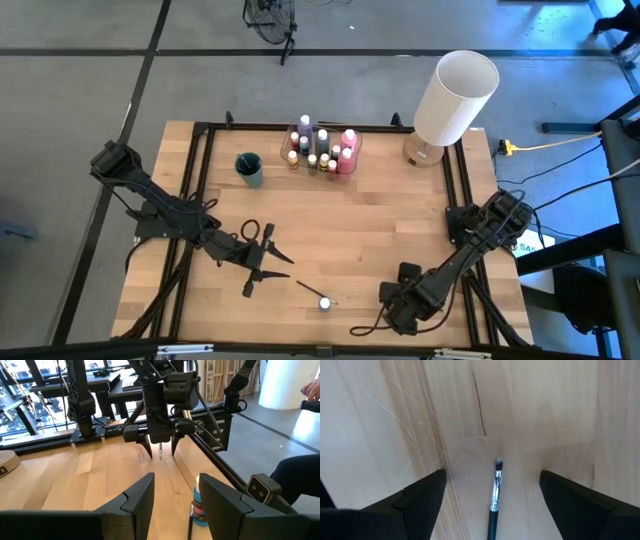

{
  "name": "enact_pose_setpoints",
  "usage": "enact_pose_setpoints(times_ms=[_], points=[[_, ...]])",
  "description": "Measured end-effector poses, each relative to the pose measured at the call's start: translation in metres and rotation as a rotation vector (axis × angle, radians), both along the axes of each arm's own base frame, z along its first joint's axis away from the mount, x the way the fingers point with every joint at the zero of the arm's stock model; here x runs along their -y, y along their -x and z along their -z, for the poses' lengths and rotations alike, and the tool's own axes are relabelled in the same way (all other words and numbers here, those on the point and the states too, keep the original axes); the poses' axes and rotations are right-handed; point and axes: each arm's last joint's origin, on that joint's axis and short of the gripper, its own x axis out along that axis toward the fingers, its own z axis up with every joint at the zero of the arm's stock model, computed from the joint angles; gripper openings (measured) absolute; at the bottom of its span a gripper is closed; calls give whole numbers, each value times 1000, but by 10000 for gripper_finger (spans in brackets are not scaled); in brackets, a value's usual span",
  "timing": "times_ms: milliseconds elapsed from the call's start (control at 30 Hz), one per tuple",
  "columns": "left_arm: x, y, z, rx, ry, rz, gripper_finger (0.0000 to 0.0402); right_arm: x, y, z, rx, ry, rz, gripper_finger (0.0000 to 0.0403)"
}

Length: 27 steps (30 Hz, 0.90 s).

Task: Pick & Place Paint Supplies
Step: Put the silver paint brush into the green cup

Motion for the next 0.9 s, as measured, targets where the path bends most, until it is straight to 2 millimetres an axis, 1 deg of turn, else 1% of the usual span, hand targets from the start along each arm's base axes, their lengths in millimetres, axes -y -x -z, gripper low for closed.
enact_pose_setpoints(times_ms=[267,500,600,900], points=[[0,0,1,-8,-5,-1,150,-2,-3,0,37,-9,11,255],[0,0,1,-8,-5,-2,150,-3,-1,0,6,-32,10,220],[0,0,1,-8,-5,-2,150,-4,1,0,-4,-32,27,214],[0,0,1,-7,-5,-2,150,-7,6,0,-20,-27,23,213]])
